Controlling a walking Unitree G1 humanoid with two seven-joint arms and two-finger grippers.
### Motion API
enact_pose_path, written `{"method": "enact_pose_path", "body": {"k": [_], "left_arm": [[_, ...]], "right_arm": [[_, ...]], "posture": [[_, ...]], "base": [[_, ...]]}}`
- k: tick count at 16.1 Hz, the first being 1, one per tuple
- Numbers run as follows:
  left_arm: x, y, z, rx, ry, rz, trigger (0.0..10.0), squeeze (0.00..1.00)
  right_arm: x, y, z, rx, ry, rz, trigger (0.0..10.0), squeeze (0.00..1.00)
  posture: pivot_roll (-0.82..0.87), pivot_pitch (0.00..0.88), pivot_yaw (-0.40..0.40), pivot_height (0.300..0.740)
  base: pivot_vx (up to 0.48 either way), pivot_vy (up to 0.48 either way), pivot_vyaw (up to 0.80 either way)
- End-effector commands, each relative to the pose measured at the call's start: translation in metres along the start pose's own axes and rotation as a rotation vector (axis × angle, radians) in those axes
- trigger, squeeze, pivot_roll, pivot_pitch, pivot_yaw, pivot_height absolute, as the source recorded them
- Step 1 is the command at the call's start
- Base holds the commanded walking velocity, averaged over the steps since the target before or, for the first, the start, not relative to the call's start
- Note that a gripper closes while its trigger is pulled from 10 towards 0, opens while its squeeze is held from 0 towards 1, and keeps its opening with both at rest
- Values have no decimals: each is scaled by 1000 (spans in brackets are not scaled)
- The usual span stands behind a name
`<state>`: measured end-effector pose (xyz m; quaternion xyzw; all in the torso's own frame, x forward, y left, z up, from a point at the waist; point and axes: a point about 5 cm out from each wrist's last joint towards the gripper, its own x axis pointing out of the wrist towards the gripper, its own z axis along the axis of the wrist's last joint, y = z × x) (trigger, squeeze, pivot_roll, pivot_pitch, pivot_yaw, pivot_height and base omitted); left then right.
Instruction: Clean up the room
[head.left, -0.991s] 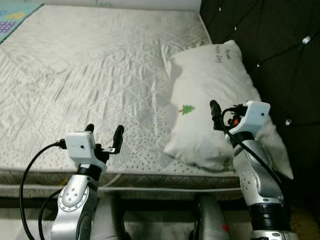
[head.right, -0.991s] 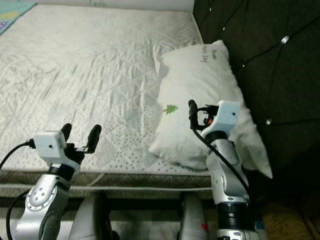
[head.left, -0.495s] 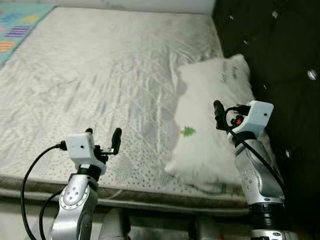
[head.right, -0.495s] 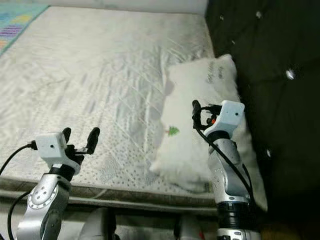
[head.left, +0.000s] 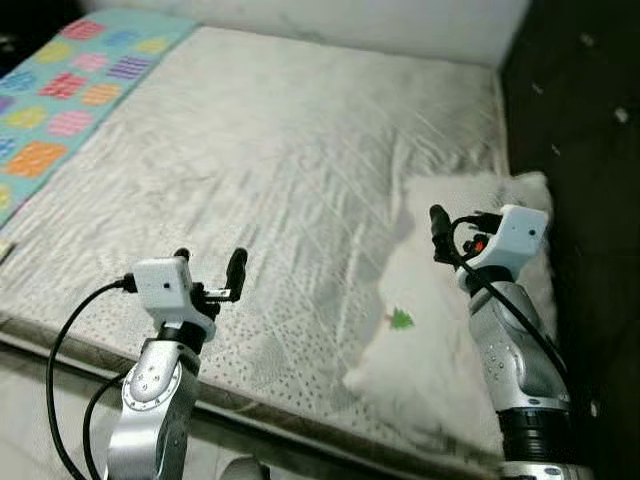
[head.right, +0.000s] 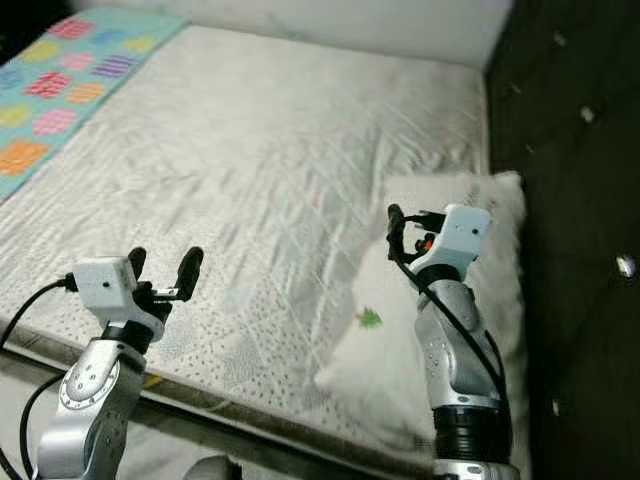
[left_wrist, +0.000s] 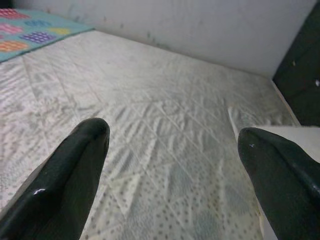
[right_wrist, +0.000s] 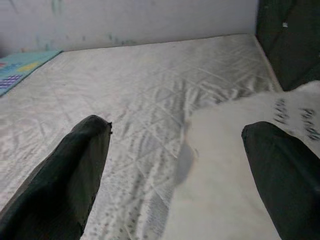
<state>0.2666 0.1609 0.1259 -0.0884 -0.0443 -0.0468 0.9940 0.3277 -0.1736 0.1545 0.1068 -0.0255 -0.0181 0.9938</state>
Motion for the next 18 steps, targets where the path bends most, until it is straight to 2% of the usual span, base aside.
{"method": "enact_pose_path", "body": {"k": [1,7,10,15,18], "left_arm": [[-1,-1,-5,1,22,-2,10000,0],[0,-2,-9,-13,34,-2,10000,0],[2,-4,-8,-14,28,-5,10000,0],[3,-4,-9,-18,23,-3,10000,0],[3,-4,-8,-16,20,0,10000,0]], "right_arm": [[-4,-3,-5,-13,18,-22,10000,0],[-5,-1,-16,-13,67,-61,10000,0],[-6,2,-18,-27,77,-54,10000,0],[-5,4,-19,-29,79,-43,10000,0],[-4,6,-19,-28,76,-32,10000,0]], "posture": [[-17,108,-11,740],[-21,107,-14,740],[-20,105,-15,740],[-18,97,-21,740],[-17,96,-20,740]], "base": [[0,0,-444],[0,0,-528],[0,0,0],[0,0,-773],[0,259,-300]]}}
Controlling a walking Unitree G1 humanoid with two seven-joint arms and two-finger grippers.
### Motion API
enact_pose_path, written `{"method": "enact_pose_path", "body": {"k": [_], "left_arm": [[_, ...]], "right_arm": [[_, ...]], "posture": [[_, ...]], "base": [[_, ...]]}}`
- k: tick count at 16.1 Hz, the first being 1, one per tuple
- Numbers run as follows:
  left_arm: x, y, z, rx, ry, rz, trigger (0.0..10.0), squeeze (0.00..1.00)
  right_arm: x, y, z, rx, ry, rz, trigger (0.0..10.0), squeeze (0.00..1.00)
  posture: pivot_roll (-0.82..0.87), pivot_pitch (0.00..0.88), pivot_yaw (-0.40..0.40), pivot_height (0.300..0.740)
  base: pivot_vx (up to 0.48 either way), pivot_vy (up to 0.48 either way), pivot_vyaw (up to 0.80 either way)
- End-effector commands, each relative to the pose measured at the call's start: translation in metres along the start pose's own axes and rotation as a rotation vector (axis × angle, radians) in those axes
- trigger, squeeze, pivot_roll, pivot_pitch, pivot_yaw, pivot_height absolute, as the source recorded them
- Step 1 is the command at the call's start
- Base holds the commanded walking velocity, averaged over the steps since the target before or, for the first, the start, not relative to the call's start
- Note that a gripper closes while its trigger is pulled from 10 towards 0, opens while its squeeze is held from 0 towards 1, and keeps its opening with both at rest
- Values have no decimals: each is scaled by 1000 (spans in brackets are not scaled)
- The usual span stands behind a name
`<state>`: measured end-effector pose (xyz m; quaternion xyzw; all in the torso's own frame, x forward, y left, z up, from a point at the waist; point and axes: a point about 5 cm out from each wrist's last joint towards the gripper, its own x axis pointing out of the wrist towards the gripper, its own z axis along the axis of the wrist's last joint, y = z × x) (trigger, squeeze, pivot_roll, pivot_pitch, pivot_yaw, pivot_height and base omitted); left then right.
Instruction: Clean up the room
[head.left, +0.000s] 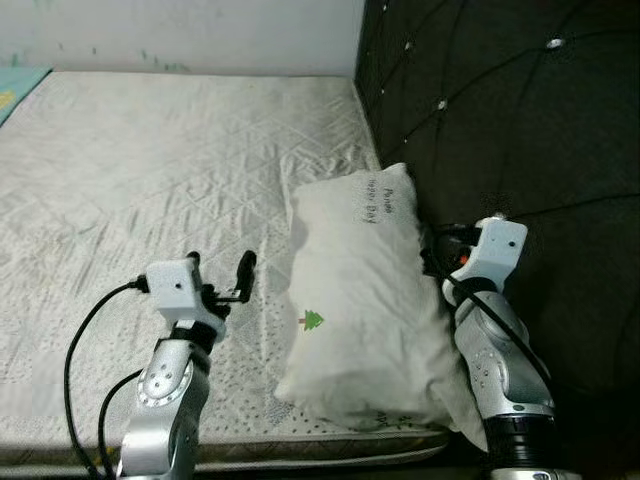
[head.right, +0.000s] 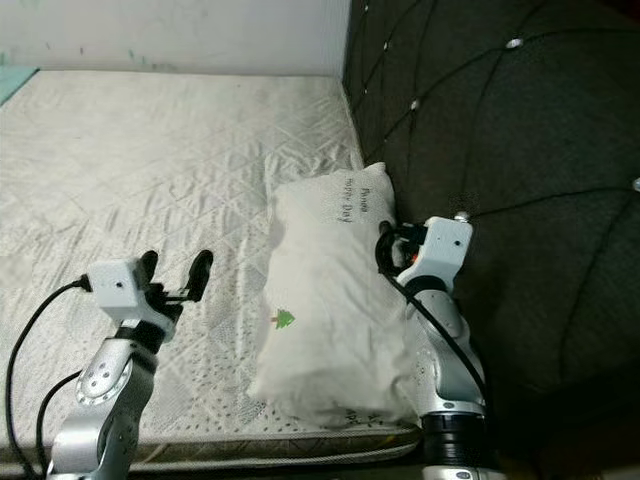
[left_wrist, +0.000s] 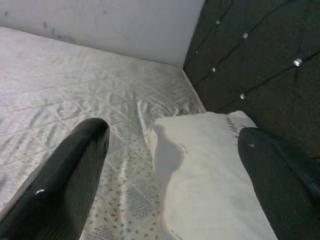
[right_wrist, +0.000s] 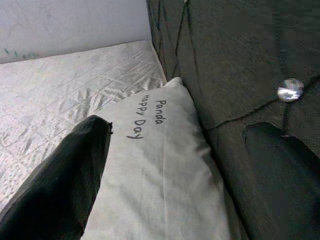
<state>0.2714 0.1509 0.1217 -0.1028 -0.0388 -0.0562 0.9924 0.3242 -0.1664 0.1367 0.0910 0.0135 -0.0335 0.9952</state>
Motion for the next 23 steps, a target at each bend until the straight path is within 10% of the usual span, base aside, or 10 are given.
{"method": "enact_pose_path", "body": {"k": [1,23], "left_arm": [[-2,5,-2,16,7,18,10000,0],[-1,7,-1,9,3,34,10000,0]], "right_arm": [[1,4,0,1,-2,12,10000,0],[1,8,-3,-8,4,25,10000,0]], "posture": [[-17,97,-19,740],[-19,108,-23,740]], "base": [[0,262,0],[0,307,0]]}}
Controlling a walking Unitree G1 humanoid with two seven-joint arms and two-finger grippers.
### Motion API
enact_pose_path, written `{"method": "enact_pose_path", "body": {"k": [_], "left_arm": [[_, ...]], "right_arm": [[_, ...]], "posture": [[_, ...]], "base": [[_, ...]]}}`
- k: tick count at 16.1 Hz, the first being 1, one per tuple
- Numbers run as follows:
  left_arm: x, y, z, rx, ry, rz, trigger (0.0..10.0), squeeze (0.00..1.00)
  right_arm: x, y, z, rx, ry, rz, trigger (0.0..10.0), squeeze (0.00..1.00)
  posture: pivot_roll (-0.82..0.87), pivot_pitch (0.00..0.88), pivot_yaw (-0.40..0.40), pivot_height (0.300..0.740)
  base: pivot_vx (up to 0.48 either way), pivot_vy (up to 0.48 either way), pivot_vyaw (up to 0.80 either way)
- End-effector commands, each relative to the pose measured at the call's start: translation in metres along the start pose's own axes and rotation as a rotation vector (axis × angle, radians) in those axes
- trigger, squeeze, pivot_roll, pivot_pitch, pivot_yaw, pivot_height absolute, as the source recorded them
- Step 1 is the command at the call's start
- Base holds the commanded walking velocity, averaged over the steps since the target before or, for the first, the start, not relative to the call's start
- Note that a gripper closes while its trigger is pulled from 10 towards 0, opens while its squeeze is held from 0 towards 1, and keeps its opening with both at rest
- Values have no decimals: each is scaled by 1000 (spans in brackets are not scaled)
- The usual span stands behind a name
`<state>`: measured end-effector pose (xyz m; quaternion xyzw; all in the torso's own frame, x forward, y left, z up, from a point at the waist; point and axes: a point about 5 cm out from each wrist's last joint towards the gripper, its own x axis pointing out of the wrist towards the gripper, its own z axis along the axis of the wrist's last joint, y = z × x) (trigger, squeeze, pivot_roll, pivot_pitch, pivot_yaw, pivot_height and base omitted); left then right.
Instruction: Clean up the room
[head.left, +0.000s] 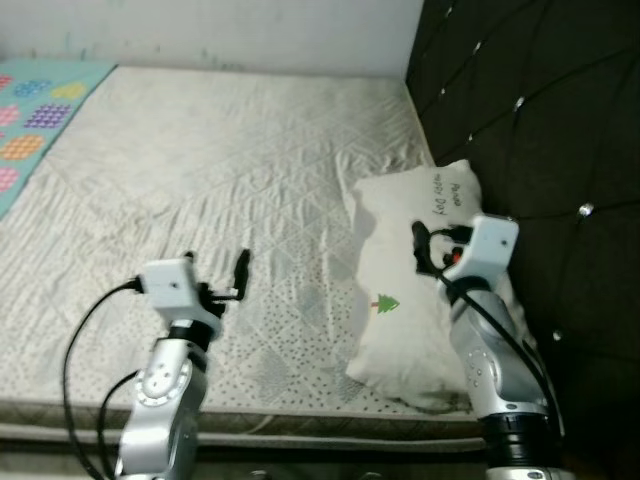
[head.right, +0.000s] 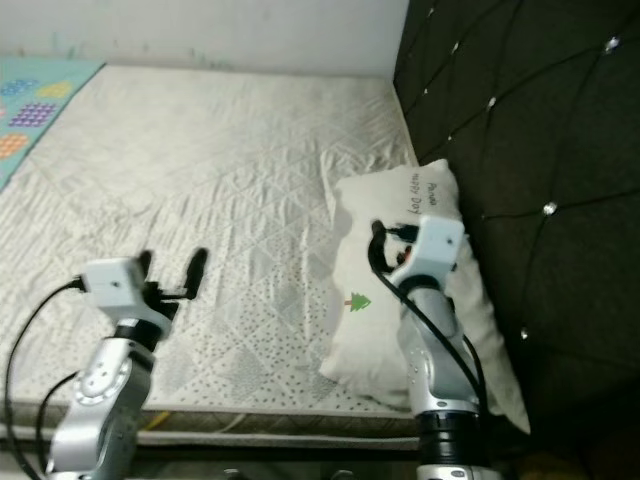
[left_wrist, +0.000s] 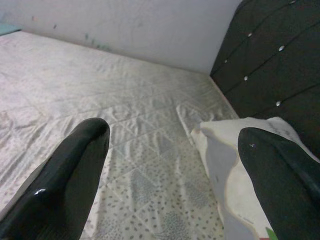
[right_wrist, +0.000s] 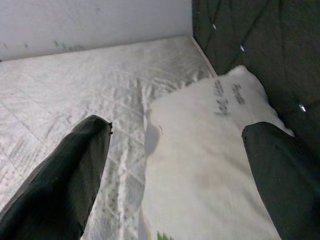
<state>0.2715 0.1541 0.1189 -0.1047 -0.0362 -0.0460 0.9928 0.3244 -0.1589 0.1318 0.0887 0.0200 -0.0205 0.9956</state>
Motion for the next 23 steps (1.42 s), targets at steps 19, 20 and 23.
{"method": "enact_pose_path", "body": {"k": [19,20,23], "left_arm": [[3,5,3,21,-12,21,10000,0],[2,5,3,20,-12,21,10000,0],[3,5,3,24,-15,22,10000,0]], "right_arm": [[-5,0,-7,-43,24,40,10000,0],[-6,1,-8,-47,28,47,10000,0],[-6,0,-8,-52,30,52,10000,0]], "posture": [[-20,99,-23,740],[-20,99,-23,740],[-21,94,-22,740]], "base": [[0,370,0],[0,409,0],[0,409,0]]}}
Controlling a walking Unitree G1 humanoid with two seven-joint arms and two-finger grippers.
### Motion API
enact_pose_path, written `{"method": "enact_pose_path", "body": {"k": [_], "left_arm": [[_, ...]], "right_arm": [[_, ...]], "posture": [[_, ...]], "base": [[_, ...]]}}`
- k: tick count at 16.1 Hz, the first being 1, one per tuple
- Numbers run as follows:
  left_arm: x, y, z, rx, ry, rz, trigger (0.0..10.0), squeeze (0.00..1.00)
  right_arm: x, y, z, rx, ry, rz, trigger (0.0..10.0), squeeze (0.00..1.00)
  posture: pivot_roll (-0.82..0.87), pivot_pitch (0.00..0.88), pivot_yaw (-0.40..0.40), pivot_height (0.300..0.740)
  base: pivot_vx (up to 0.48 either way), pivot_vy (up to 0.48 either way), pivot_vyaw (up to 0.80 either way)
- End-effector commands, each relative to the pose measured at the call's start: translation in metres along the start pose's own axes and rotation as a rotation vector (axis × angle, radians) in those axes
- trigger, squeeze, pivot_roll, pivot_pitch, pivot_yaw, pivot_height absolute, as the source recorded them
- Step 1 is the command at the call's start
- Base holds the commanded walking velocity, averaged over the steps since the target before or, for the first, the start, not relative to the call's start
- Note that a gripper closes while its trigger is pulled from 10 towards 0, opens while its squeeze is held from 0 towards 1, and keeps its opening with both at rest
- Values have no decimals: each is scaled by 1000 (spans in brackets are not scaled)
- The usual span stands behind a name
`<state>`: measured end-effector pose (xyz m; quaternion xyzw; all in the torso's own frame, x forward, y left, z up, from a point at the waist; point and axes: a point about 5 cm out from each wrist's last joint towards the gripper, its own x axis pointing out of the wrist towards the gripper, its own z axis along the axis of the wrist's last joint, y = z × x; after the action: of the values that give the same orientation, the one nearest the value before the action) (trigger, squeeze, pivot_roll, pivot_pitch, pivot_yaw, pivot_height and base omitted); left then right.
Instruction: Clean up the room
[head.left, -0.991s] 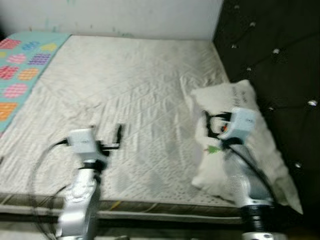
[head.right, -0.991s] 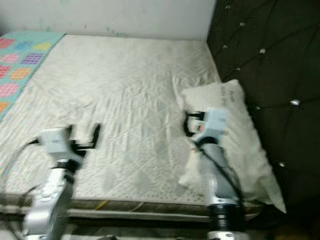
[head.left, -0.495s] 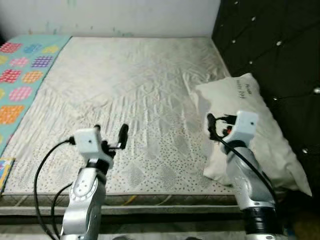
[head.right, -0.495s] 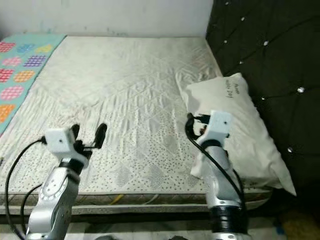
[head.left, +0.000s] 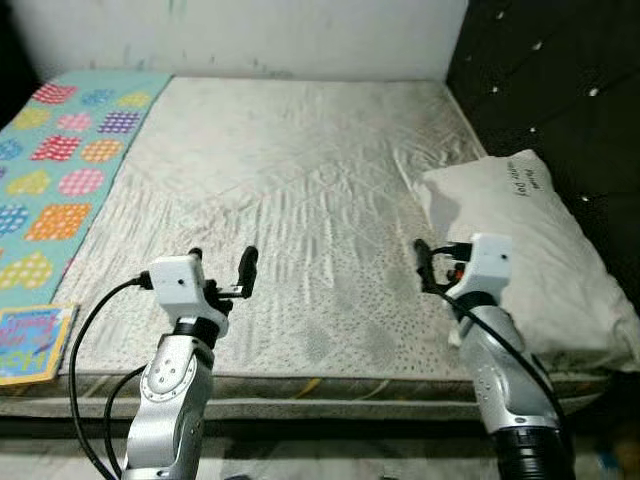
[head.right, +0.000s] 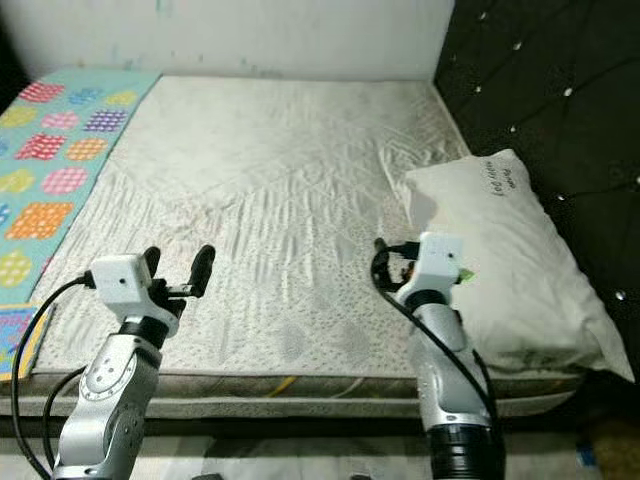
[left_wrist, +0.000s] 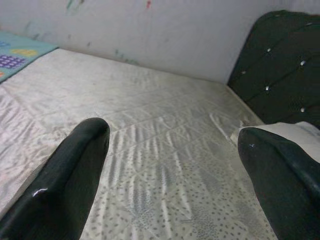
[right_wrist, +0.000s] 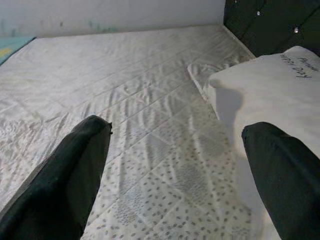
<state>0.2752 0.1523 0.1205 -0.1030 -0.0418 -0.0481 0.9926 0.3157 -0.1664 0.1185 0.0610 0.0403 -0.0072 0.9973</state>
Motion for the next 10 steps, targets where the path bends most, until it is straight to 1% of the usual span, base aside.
{"method": "enact_pose_path", "body": {"k": [1,10], "left_arm": [[-1,7,2,23,-6,28,10000,0],[-2,7,1,28,-8,28,10000,0]], "right_arm": [[3,10,5,3,-14,31,10000,0],[4,10,5,-1,-19,31,10000,0]], "posture": [[-21,94,-22,740],[-19,87,-19,740]], "base": [[0,416,0],[0,419,0]]}}
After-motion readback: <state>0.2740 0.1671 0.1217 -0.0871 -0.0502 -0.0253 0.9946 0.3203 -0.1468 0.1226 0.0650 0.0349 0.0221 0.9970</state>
